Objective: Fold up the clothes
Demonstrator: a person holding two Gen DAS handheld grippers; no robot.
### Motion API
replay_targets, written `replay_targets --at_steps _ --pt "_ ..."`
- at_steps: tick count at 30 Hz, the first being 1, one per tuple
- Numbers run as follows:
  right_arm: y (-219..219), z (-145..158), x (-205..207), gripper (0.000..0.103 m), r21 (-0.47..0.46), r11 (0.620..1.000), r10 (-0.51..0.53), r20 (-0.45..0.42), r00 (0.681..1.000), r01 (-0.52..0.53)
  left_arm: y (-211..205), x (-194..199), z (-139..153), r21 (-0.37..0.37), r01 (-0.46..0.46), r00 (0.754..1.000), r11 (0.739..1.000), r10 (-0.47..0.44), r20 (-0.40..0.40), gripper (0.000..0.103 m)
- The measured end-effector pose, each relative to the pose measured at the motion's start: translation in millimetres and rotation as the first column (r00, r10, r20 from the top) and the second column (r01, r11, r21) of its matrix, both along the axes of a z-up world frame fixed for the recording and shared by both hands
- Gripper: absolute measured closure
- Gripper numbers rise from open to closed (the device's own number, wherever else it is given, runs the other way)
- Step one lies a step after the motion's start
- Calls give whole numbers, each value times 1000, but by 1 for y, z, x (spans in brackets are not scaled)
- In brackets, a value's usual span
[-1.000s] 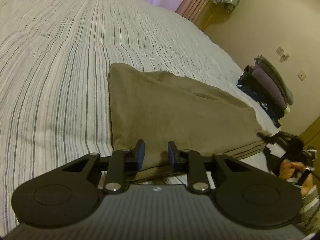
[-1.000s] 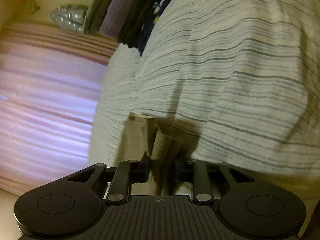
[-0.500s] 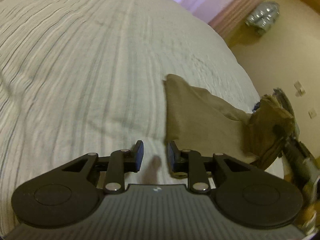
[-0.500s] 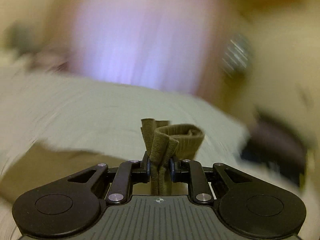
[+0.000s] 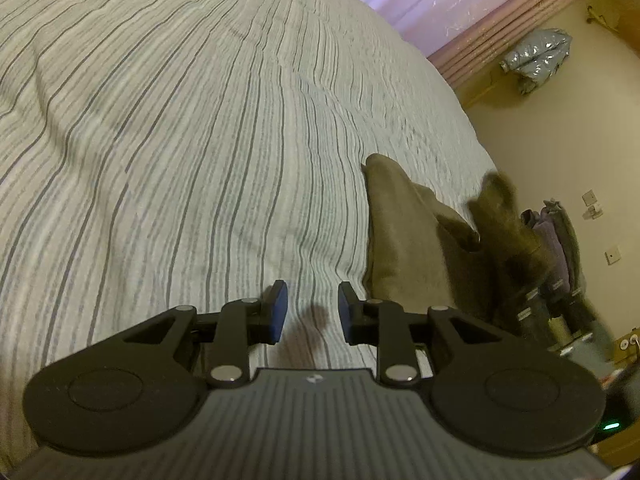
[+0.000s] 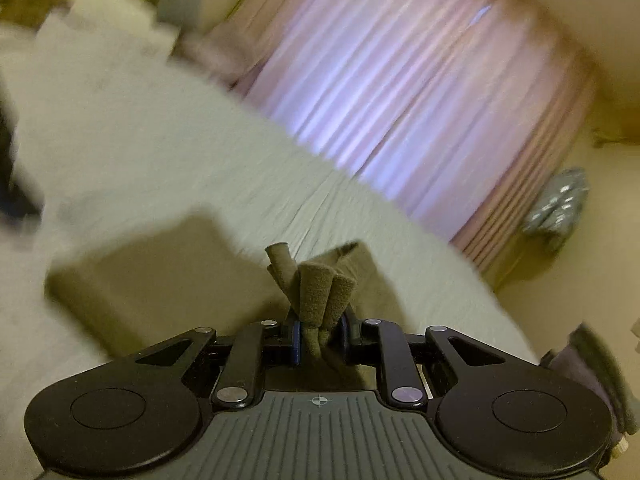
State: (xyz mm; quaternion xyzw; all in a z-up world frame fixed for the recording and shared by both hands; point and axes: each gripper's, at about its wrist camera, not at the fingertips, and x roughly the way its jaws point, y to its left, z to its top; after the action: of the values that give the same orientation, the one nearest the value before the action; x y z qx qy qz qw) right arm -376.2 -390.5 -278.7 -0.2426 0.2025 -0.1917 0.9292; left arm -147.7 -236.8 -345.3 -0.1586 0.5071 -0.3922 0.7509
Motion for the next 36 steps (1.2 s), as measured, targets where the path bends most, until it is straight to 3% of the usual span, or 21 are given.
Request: replay_targets --at_steps 1,3,7,10,14,16,21,26,27,28,30,31,34,36 --pt "6 7 0 85 0 1000 29 33 999 -29 0 1 -1 -2 1 1000 1000 -1 -1 81" --pt "27 7 3 85 -18 995 104 20 994 -103 2 3 -2 -10 -1 1000 1000 1 -8 81" --pt "68 -38 12 85 -84 974 194 -164 967 -210 3 4 -4 -20 -5 1000 1000 5 -15 81" --pt "78 -45 12 85 -90 975 190 -150 970 -204 5 4 -6 -23 -2 1000 1000 1 -14 81" --pt "76 -25 7 85 -97 966 236 -49 971 -240 7 5 -9 -23 -1 1000 1000 1 -15 81" --pt "79 -27 11 85 -106 957 265 -60 962 -271 7 3 -9 -22 -1 1000 1000 1 -13 81" --pt "91 -64 17 85 -176 942 251 -192 949 -285 10 2 -10 -23 1 1000 1000 -2 -15 81" --pt "94 -55 19 84 -184 939 243 -239 940 -290 11 1 -9 -15 0 1000 1000 0 -16 81" --pt "93 -52 17 71 -177 941 241 -251 938 -289 12 0 -7 -14 4 1000 1000 -4 -13 81" --pt "90 -47 13 55 -158 948 235 -239 942 -276 13 0 -6 -13 8 1000 1000 -9 -12 81" --pt "82 -35 7 34 -114 964 215 -186 959 -238 18 1 -5 -12 11 1000 1000 -11 -15 81" --pt "76 -27 -1 34 -72 972 210 -162 964 -223 20 0 -4 -10 11 1000 1000 -11 -15 81" --pt "50 2 -27 34 175 973 163 -56 985 -151 21 -4 3 -22 25 1000 999 -26 -17 81" --pt "20 20 -47 34 407 911 69 23 997 -72 21 -7 9 -47 43 999 998 -44 -19 81"
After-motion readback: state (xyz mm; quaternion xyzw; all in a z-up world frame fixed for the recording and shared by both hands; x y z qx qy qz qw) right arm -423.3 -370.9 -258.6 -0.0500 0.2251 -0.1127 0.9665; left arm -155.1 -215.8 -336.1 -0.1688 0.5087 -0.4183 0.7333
